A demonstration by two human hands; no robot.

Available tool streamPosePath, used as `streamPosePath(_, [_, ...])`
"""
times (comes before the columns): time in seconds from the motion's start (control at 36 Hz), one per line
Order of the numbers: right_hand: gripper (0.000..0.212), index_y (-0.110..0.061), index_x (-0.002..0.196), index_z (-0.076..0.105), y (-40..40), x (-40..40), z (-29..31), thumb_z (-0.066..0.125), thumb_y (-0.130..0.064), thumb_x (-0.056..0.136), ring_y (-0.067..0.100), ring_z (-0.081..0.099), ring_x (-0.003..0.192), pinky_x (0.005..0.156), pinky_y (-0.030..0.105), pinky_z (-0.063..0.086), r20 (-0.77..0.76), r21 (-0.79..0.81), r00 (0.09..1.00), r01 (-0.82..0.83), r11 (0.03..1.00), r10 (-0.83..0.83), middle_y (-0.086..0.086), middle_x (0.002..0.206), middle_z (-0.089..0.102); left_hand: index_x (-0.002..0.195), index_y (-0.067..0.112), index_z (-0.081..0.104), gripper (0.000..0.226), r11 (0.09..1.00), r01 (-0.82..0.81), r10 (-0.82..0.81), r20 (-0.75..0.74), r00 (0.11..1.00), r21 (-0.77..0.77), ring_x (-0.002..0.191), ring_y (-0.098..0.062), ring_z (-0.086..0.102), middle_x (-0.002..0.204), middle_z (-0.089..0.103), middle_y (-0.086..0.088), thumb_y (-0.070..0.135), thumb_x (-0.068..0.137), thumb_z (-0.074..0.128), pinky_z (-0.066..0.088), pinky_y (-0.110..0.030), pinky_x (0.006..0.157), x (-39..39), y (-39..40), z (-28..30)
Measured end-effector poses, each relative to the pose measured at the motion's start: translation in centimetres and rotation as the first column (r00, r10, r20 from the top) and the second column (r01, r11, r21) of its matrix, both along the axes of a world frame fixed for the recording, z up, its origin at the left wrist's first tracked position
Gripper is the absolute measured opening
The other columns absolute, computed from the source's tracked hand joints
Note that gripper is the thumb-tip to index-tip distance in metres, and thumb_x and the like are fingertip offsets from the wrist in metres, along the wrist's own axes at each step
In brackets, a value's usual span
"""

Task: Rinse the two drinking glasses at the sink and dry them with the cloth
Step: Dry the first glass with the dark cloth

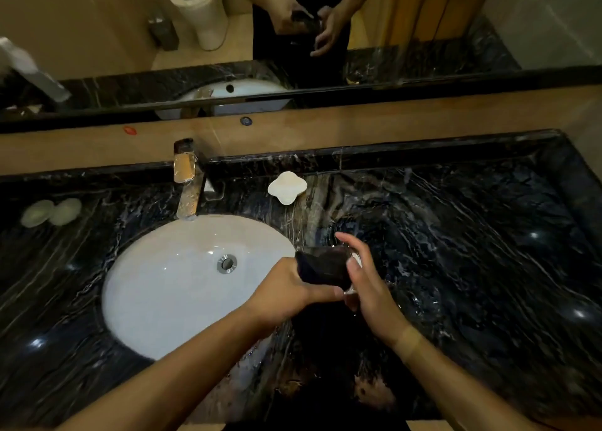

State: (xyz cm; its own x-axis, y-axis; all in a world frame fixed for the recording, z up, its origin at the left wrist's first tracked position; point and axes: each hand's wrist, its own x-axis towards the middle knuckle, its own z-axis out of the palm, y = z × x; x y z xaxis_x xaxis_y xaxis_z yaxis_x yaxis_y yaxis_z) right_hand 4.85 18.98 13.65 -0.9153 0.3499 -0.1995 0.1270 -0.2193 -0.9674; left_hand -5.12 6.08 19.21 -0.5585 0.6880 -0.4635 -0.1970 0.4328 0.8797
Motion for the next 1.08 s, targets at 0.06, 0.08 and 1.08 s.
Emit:
streamPosePath(0.06, [0.037,-0.041,0.127,0.051,-0.2,-0.2,-0.3,0.042,-0.055,0.094,0.007,0.067,0.102,0.082,0.019,0.051,-0.032,0.156,0.999,0.042,0.987,-0.037,-0.020,0.114,0.064,0.100,0.017,0.078,0.027,1.000,-0.020,0.019,0.047,0.999,0.013,0.094,-0.022,0.075,0.096,0.079,-0.005,0.003,0.078,0.081,0.058,-0.037,0.091,0.3,0.0,0.7])
streamPosePath(0.08, [0.035,-0.039,0.121,0.054,-0.3,-0.3,-0.4,0.041,-0.055,0.092,0.008,0.066,0.100,0.083,0.020,0.052,-0.036,0.181,0.997,0.072,0.981,-0.066,-0.019,0.112,0.064,0.101,0.016,0.078,0.026,1.000,-0.018,0.017,0.044,0.999,0.010,0.094,-0.023,0.075,0.096,0.079,-0.006,0.003,0.078,0.081,0.059,-0.037,0.091,0.5,0.0,0.6])
streamPosePath(1.08, [0.026,-0.018,0.093,0.065,-1.6,-1.7,-1.3,0.047,-0.035,0.100,0.011,0.060,0.076,0.056,0.016,0.047,0.269,0.018,0.933,0.244,0.970,-0.240,-0.006,0.081,0.066,0.101,0.015,0.077,0.045,0.989,0.023,-0.033,-0.071,0.997,-0.144,0.092,-0.024,0.075,0.095,0.078,-0.006,0.029,0.059,0.088,0.059,-0.046,0.088,0.5,-0.2,-2.6])
